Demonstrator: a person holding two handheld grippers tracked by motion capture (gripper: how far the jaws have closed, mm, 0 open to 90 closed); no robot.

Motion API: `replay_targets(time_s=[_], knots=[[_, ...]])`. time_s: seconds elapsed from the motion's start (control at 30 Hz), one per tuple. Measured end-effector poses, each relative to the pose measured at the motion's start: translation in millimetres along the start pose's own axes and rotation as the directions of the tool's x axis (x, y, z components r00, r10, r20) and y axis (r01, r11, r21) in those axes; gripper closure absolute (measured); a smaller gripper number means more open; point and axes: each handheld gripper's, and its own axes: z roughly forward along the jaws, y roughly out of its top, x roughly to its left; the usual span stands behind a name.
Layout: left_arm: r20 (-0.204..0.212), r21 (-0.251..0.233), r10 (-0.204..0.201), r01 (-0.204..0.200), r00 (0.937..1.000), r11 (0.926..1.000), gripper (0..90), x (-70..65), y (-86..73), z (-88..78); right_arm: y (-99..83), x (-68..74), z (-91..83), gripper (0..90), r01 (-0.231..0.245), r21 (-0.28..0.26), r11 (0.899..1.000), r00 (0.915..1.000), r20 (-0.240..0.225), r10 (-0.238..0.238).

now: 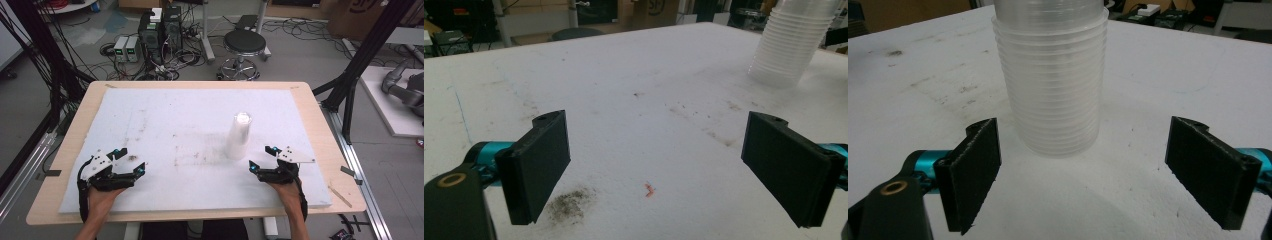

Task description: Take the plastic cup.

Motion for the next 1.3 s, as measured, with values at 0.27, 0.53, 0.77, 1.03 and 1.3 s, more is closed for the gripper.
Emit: replay_targets(time_s=[0.27,0.53,0.77,1.03,1.3], knots=[[-0.004,0.007,-0.015,0.015,0.9999,0.9999,12.0,1.1,0.3,0.8,7.1,-5.6,-8.1,14.6,-0.029,-0.022,0.999,0.9995,-0.013,0.028],[0.006,0.011,-0.038,0.038,0.9993,0.9992,12.0,3.3,0.6,1.4,41.3,-3.8,-28.0,14.7,-0.004,-0.083,0.997,1.0,-0.004,0.004],[0.003,0.016,-0.028,0.028,0.9996,0.9995,12.0,2.7,0.7,1.5,82.5,-4.0,-38.8,14.7,0.033,-0.071,0.997,0.9989,-0.032,-0.035],[0.002,0.02,-0.029,0.029,0.9996,0.9994,12.0,2.8,0.9,1.9,123.8,-9.9,-48.7,14.7,0.066,-0.019,0.998,0.9963,-0.054,-0.067],[0.004,0.027,-0.035,0.035,0.9994,0.999,12.0,3.4,1.0,2.5,159.6,-15.7,-33.6,14.7,0.124,0.066,0.99,0.9869,-0.113,-0.116]])
